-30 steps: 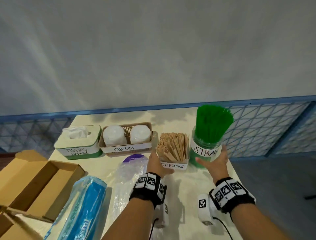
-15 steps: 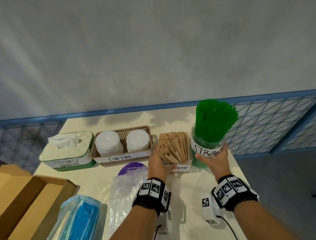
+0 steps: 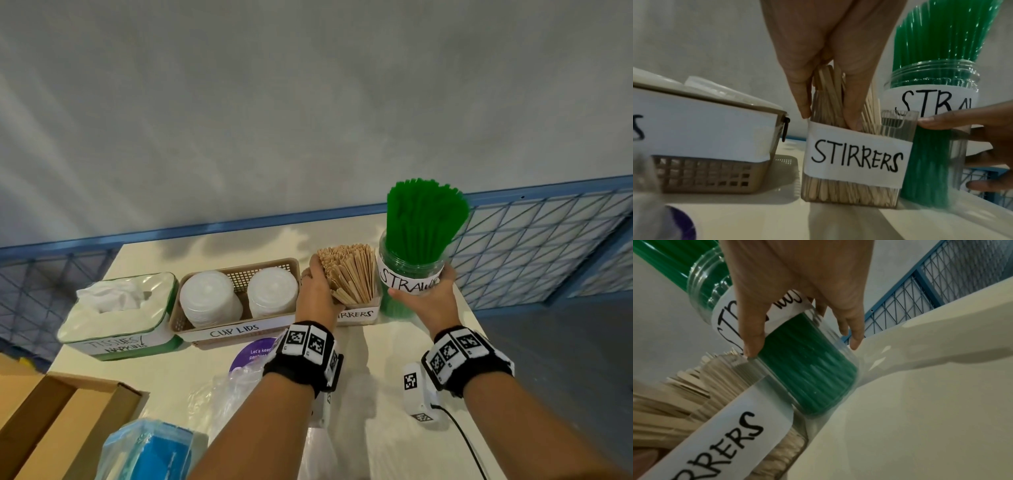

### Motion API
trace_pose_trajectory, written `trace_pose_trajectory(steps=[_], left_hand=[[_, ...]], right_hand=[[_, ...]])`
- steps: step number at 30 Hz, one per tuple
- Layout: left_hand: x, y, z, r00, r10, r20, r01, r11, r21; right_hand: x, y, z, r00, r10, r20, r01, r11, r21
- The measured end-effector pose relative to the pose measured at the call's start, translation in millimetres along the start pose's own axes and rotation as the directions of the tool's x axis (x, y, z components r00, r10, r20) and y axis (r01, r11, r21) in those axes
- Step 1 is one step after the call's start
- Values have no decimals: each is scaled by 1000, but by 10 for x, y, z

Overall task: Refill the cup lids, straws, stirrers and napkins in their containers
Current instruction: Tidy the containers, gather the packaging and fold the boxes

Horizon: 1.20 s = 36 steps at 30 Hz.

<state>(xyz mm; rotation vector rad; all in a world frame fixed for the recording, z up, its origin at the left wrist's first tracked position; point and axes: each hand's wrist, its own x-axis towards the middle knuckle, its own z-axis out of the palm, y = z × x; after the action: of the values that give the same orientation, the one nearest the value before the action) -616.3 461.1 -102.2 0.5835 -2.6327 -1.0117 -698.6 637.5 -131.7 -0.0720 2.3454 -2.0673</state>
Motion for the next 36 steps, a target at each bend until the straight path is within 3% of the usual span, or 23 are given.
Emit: trace_pose_trajectory(steps=[8, 30, 36], left_hand=[[165, -15, -11, 1000, -21, -1, 21, 999, -24], [106, -43, -106, 998, -52, 21, 53, 998, -29], [-12, -154, -282, 987, -56, -148, 71, 992, 102]], right_hand=[[192, -73, -22, 984, -122, 126, 128, 991, -44], [152, -183, -185, 969, -68, 239, 94, 991, -99], [148, -205, -226, 966, -50, 256, 83, 989, -119]])
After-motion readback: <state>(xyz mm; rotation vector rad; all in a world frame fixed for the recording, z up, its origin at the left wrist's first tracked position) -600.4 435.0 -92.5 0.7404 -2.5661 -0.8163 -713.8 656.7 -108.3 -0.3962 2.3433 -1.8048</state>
